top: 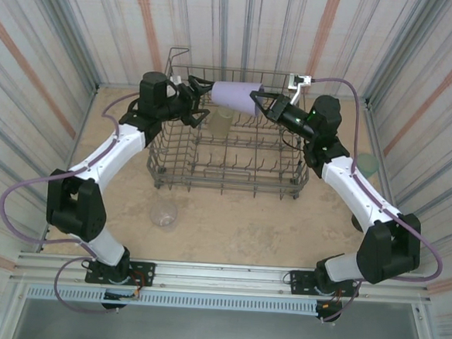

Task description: Load the cups into the dish rack

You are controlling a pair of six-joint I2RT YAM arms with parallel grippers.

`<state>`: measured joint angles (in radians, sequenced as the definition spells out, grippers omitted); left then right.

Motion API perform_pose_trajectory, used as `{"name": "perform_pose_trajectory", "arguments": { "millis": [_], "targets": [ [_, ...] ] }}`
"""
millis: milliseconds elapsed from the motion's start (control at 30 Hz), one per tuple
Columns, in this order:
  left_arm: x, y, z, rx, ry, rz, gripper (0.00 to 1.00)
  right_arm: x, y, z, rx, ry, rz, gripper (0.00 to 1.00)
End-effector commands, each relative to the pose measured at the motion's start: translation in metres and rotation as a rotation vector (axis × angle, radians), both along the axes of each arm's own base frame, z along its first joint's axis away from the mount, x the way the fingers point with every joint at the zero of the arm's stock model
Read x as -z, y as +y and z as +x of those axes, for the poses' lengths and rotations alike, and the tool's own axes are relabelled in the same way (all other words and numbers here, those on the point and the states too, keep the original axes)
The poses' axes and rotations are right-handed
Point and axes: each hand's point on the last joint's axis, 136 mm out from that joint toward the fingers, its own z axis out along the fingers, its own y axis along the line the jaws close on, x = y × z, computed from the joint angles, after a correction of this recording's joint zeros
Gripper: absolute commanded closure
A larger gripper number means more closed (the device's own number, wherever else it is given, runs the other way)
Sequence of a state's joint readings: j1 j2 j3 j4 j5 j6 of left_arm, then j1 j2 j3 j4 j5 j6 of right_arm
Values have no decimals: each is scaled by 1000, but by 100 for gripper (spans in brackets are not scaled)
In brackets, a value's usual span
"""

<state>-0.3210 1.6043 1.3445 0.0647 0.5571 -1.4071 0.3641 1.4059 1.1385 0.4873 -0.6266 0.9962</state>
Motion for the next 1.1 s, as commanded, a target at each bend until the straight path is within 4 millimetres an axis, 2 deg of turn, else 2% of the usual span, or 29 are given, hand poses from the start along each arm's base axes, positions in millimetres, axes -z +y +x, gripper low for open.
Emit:
{"name": "perform_pose_trajectory", "arguments": {
  "millis": [0,133,367,700,1033,1067],
  "targets": [
    [-17,-8,0,17,-27,-63,1,-3,1,-4,-23,-21,25,100],
    [-15,-5,9,-1,-14,-95,1,2,-1,-8,-12,-20,20,100],
    [-3,-14,10,21,18,-110,1,3,-5,-13,-4,-7,47,100],
    [-1,-34,-3,50,26,-104,1,1,-2,1,2,-10,70,100],
    [-5,-32,-5,35,14,-111,2,14,2,11,16,5,73,100],
    [-6,-34,-5,38,12,-114,5,15,2,11,18,6,73,100]
  ]
}}
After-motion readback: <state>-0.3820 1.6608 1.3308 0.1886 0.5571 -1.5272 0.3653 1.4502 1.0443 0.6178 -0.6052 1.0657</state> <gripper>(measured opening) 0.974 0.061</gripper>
